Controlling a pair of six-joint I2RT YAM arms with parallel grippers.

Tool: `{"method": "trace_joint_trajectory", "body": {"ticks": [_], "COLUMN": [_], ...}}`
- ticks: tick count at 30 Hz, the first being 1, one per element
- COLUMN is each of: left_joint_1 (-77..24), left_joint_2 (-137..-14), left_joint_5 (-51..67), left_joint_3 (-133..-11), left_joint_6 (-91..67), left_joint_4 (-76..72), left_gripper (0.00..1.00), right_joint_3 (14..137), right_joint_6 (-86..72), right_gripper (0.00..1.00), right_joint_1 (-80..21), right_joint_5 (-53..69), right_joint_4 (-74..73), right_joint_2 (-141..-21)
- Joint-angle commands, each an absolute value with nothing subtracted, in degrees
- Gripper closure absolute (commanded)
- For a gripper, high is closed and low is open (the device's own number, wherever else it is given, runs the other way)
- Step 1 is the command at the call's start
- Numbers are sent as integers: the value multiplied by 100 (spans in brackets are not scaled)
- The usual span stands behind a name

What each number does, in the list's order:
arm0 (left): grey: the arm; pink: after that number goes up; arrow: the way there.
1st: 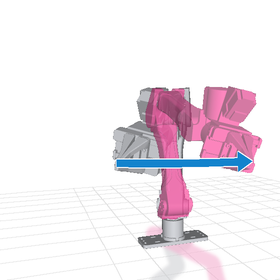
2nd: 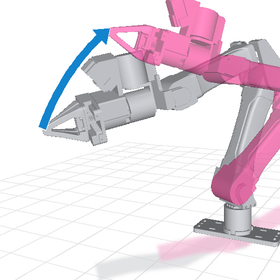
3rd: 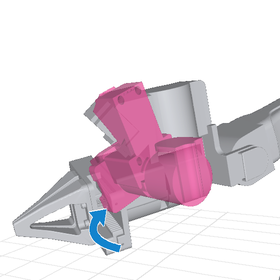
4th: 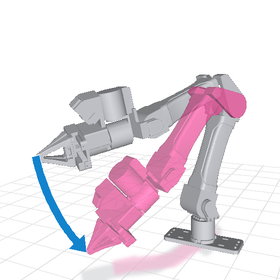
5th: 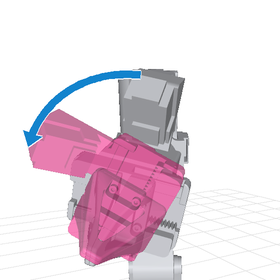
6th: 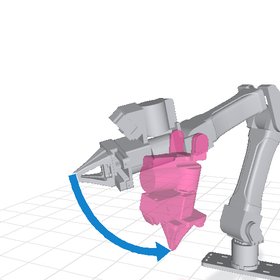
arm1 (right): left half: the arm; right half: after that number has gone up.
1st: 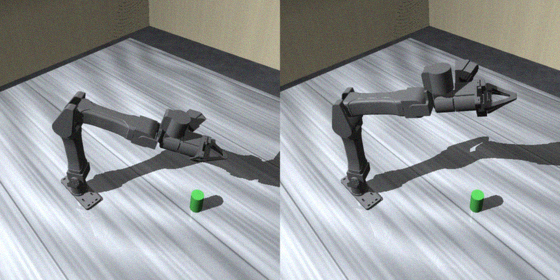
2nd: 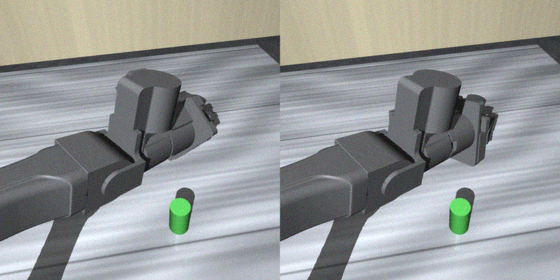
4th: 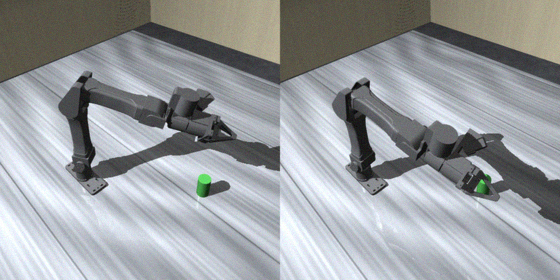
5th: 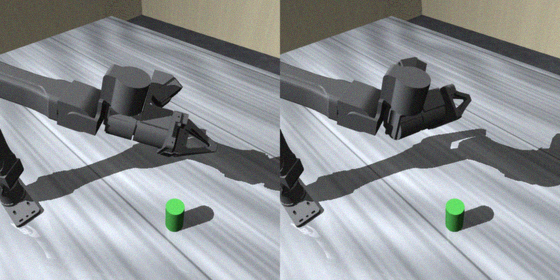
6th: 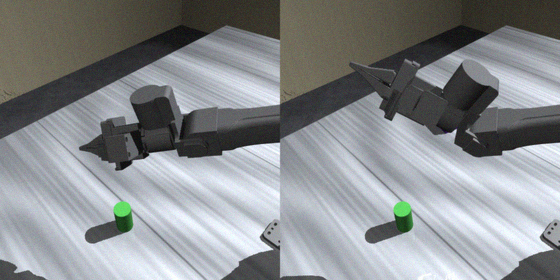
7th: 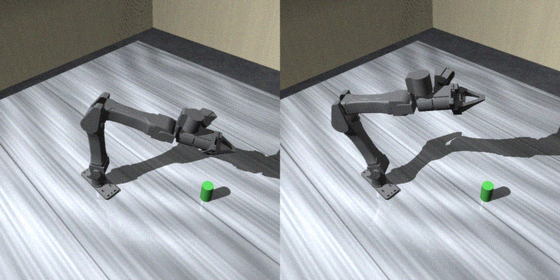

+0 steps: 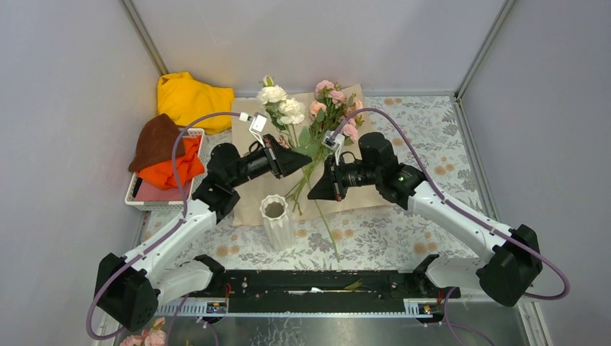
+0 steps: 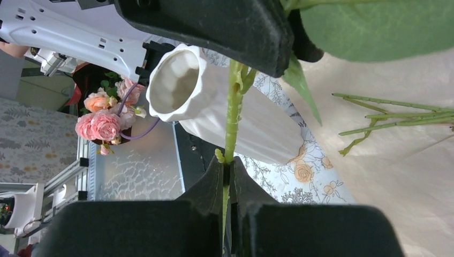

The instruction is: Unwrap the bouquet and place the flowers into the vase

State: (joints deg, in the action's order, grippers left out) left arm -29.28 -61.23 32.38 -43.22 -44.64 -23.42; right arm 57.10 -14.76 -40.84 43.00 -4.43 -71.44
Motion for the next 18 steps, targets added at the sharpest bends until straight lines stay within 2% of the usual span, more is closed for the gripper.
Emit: {"method": "trace_joint_trajectory", "body": {"ticks": [1, 2, 4, 5, 7, 12, 18], "left_joint_1": [-2970, -2971, -2971, -2971, -2971, -2971, -2970], "left_joint_2": [-5811, -5707, -5477, -5377, -5264, -5249, -4937], "left_joint_5": [2765, 2672, 2394, 2238, 1988, 1833, 1823], "left_joint_3": [-4482, -4509, -4619, -4731, -5108, -6209, -6802], "left_joint_6": [-4103, -4025, -3839, -3709, -3422, -2926, -2744], "left_joint_4": [-2007, -1887, -1614, -1421, -1024, -494, -396], "left_gripper": [91, 94, 97, 98, 99, 99, 99], "right_joint_3": [5868, 5885, 5924, 5943, 5959, 5803, 5494], "right_joint_6": [-1313, -1318, -1373, -1394, -1439, -1661, -1698], "right_gripper": [94, 88, 60, 50, 40, 2, 0], "right_joint_1": [-4152, -4152, -4152, -4157, -4157, -4151, -4152], "right_joint_5": [4325, 4310, 4160, 4004, 3652, 2774, 2549], "right_joint_4": [-446, -452, -462, -474, -477, -294, -80], "right_joint_2": [-7158, -7175, -7196, -7205, -7199, -7083, -6859]}}
